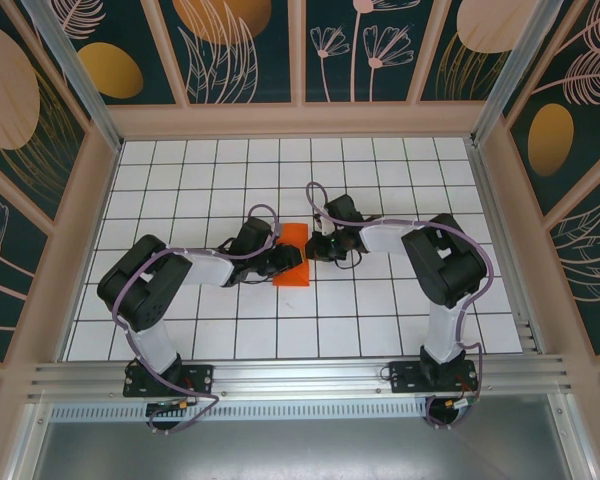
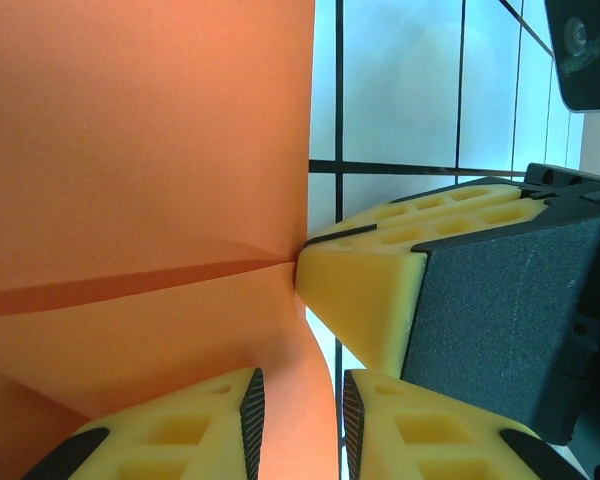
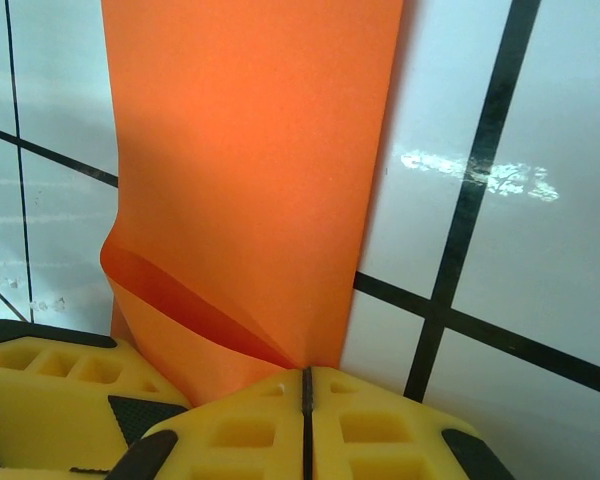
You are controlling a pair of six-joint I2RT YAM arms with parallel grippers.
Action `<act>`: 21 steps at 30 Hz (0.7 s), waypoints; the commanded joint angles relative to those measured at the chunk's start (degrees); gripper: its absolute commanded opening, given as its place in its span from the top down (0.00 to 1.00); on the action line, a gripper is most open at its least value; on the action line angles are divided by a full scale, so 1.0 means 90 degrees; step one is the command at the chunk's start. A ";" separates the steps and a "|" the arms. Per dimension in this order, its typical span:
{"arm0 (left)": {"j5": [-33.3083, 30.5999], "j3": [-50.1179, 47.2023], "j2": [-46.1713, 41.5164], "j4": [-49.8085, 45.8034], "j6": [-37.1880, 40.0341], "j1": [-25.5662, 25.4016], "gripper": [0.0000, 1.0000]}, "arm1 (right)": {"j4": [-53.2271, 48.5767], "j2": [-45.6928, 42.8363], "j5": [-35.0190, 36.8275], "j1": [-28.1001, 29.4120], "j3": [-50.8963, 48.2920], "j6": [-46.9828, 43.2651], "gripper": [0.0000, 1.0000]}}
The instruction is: Fold a paper plane with a square sheet of paper (pick it up from the middle)
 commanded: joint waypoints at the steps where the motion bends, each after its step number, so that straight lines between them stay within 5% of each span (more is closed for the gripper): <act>1: 0.0030 0.0140 0.0127 -0.0129 0.0125 -0.0019 0.71 | -0.0038 0.0060 0.0112 0.0034 0.0142 0.0006 0.90; 21: 0.0001 0.0150 0.0224 -0.0139 0.0122 -0.0015 0.71 | 0.0080 0.0005 0.0141 0.0037 0.0258 0.0138 0.89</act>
